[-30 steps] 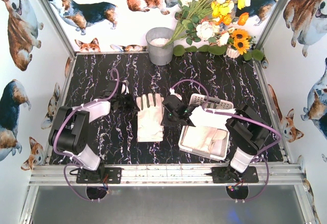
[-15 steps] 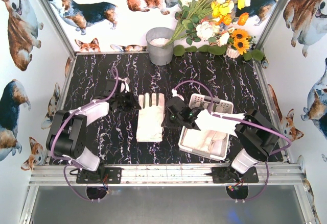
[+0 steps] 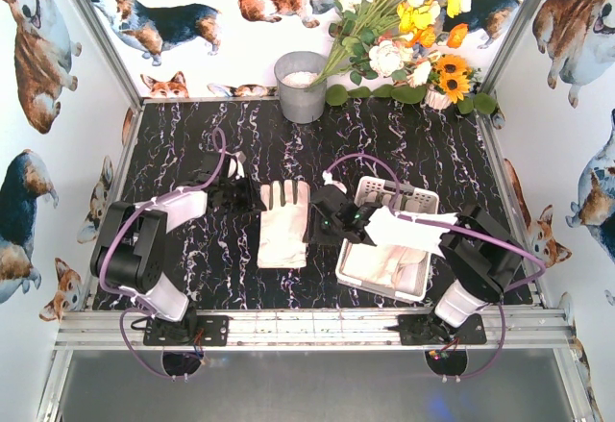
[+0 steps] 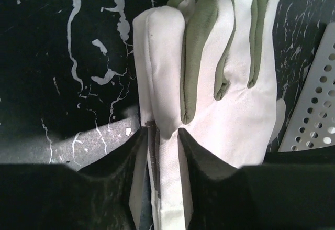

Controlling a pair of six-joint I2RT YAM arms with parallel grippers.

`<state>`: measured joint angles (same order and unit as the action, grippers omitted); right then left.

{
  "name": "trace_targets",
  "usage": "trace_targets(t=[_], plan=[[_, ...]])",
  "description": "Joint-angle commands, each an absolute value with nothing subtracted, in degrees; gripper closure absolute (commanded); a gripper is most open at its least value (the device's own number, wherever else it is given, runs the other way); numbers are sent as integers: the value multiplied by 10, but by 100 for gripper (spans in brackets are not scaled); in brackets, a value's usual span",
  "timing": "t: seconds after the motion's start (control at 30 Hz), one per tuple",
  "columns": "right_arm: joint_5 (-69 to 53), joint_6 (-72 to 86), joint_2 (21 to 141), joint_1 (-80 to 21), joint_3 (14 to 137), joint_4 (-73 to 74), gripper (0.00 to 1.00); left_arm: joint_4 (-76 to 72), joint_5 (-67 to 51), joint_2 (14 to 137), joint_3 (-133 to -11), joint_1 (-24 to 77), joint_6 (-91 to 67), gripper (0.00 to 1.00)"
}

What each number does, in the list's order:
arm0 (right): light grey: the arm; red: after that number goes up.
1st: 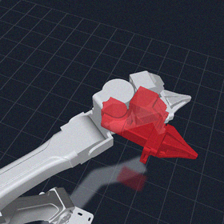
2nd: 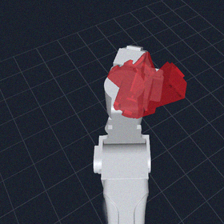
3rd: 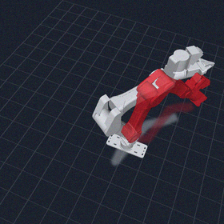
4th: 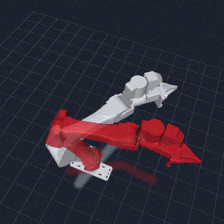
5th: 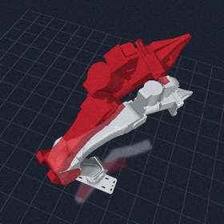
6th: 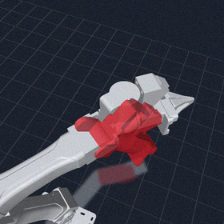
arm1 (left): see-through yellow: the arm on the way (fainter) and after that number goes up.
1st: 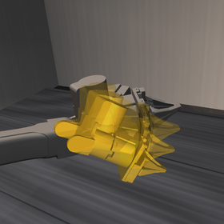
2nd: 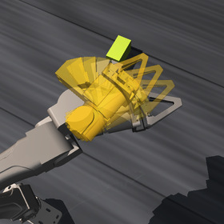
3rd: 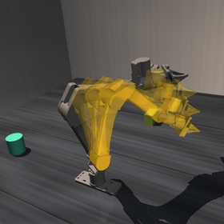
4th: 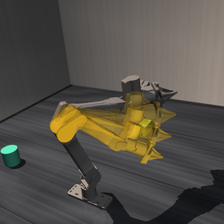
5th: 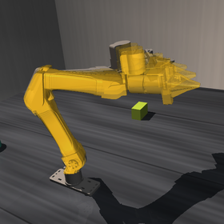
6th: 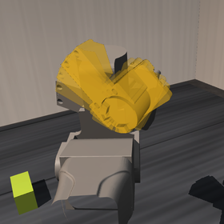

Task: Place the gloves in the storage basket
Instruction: Pair the glove with the glove, then pick up the glove from the center of the board.

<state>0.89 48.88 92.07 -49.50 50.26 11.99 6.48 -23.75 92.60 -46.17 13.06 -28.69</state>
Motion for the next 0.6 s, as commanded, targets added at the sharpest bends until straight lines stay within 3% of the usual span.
trace_targets(t=[0.0, 0.13, 0.23, 0.37, 0.57], plan=[[23, 463, 879, -485, 542, 160, 56, 89, -213, 894, -477, 130, -272, 71], [-6, 445, 875, -456, 553, 190, 43, 100, -212, 868, -464, 130, -270, 60], [-25, 464, 872, -440, 544, 184, 38, 110, -214, 852, -454, 131, -275, 58], [-35, 516, 868, -428, 512, 139, 38, 118, -212, 817, -454, 148, -279, 59], [-37, 561, 878, -404, 476, 80, 38, 122, -203, 821, -465, 175, -286, 69]])
